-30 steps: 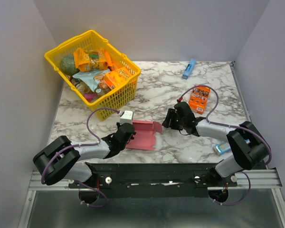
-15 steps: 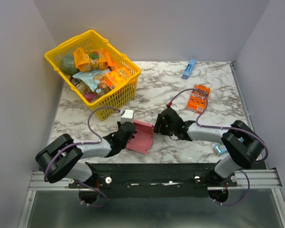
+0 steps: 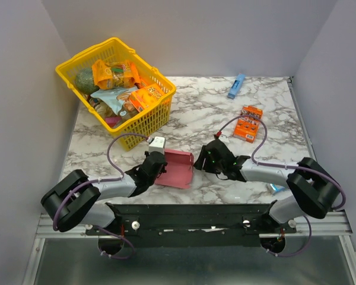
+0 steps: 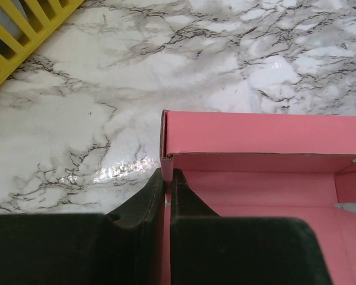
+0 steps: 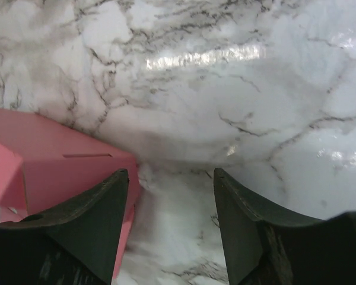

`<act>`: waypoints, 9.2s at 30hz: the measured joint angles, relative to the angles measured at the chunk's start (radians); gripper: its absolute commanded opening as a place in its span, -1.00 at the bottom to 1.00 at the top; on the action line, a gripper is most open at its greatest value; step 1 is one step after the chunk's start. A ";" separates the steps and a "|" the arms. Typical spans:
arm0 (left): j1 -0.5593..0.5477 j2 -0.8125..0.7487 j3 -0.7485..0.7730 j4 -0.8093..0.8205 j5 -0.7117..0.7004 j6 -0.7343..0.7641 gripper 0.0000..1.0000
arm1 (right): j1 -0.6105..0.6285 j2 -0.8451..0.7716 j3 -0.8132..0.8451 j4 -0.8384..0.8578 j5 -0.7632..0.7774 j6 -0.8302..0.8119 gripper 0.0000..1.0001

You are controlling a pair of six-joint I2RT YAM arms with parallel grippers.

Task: Fold the paper box

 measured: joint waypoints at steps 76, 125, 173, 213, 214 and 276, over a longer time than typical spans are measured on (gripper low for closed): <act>0.043 -0.060 -0.076 0.147 0.303 0.056 -1.00 | 0.022 -0.228 -0.250 0.433 -0.214 -0.539 -0.01; -0.049 -0.076 -0.034 0.067 0.096 0.036 -1.00 | 0.073 0.059 -0.013 0.281 0.281 -0.390 -0.99; -0.046 0.006 0.090 -0.103 0.041 0.058 -1.00 | 0.193 -0.217 -0.003 -0.084 0.296 -0.373 0.52; -0.042 0.016 0.204 -0.263 0.454 0.237 0.16 | 0.205 -0.150 0.068 -0.159 0.172 -0.657 -0.77; -0.041 0.016 0.214 -0.269 0.454 0.237 0.34 | 0.205 -0.145 0.068 -0.163 0.181 -0.645 -0.78; 0.075 0.428 0.434 0.054 0.661 -0.023 0.71 | 0.231 -0.227 -0.076 -0.332 0.028 -0.105 0.47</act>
